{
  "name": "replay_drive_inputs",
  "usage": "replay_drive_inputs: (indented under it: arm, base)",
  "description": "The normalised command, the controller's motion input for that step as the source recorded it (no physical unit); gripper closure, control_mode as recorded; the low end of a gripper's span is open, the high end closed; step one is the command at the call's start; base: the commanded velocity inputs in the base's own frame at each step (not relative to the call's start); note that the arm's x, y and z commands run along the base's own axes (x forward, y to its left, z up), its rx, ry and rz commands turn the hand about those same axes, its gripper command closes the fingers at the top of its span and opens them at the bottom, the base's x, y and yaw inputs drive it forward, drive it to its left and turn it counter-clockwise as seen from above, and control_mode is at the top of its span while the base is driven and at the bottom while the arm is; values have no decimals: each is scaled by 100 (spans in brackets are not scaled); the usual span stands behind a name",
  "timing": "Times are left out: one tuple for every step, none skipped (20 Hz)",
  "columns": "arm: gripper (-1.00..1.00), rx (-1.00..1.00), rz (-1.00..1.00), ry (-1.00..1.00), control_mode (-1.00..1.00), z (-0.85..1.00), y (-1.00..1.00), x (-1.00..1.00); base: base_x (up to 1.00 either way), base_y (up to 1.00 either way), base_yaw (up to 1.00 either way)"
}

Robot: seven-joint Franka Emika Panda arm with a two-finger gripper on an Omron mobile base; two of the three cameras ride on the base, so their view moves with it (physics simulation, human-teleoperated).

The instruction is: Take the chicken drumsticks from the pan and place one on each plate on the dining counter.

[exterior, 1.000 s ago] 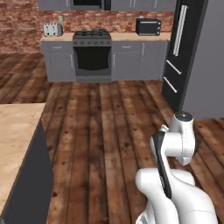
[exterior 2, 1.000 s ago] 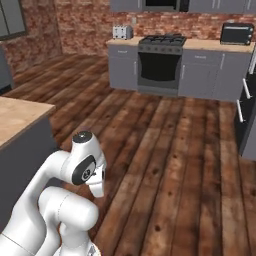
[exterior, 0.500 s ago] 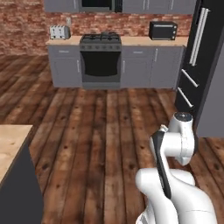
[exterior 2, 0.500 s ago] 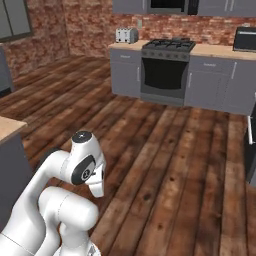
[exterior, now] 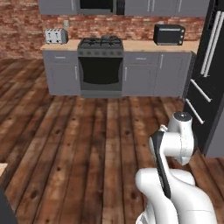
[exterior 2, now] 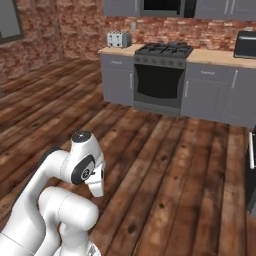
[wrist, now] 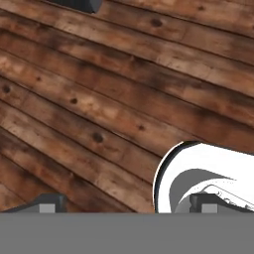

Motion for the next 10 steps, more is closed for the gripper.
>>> replay_drive_inputs:
  arm:
    - [-100, 0, 0, 0, 100, 0, 0, 0]
    - [-100, 0, 0, 0, 100, 0, 0, 0]
    - [-100, 0, 0, 0, 100, 0, 0, 0]
    - [-100, 0, 0, 0, 100, 0, 0, 0]
    - [-100, 0, 0, 0, 100, 0, 0, 0]
    - [-100, 0, 0, 0, 100, 0, 0, 0]
    - [-100, 0, 0, 0, 100, 0, 0, 0]
    - [-100, 0, 0, 0, 100, 0, 0, 0]
    - [-100, 0, 0, 0, 100, 0, 0, 0]
    - [-100, 0, 0, 0, 100, 0, 0, 0]
  base:
    - [100, -34, 8]
    - [100, -33, 9]
    - [100, -30, 10]
    - [100, -26, 11]
    - [100, -25, 11]
    - [100, -21, 12]
    - [100, -17, 12]
    - [100, -16, 12]
    - [100, -13, 11]
    - [100, -10, 9]
